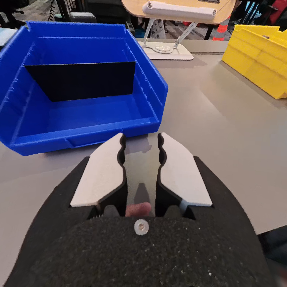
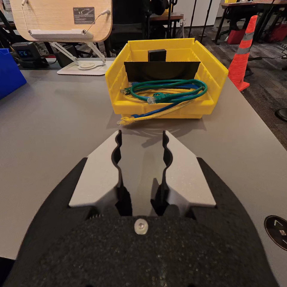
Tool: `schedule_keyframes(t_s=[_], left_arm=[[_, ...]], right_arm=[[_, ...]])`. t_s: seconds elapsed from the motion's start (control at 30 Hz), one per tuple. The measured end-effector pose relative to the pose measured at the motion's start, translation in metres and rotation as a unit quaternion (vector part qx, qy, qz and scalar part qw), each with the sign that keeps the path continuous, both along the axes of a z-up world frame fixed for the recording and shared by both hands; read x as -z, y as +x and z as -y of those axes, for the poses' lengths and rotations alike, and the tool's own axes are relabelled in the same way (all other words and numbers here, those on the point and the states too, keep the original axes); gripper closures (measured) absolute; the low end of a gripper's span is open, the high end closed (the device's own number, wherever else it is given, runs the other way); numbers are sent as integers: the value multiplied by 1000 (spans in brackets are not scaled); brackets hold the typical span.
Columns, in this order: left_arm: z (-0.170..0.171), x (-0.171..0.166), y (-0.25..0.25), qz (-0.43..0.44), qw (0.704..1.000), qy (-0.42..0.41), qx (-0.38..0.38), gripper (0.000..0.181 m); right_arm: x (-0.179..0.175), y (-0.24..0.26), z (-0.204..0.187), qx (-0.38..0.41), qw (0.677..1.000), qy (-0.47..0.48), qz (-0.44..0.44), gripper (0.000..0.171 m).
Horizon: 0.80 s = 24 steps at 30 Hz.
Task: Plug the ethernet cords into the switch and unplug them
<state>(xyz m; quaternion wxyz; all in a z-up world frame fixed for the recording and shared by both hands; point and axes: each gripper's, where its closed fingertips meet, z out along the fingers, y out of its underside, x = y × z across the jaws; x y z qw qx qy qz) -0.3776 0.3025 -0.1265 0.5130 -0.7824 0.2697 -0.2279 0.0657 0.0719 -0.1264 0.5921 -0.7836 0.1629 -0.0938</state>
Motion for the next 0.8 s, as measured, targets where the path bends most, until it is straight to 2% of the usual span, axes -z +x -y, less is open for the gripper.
schedule_keyframes(t_s=[0.47,0.73,0.8], left_arm=[[4,-2,0,-1,1000,12,9,141],[9,0,3,-14,1000,17,19,134],[13,0,7,-15,999,19,31,132]], right_arm=[[4,3,-4,-4,1000,-7,-3,119],[5,-4,-13,-21,1000,-9,4,118],[9,-15,-19,-40,999,-26,11,125]])
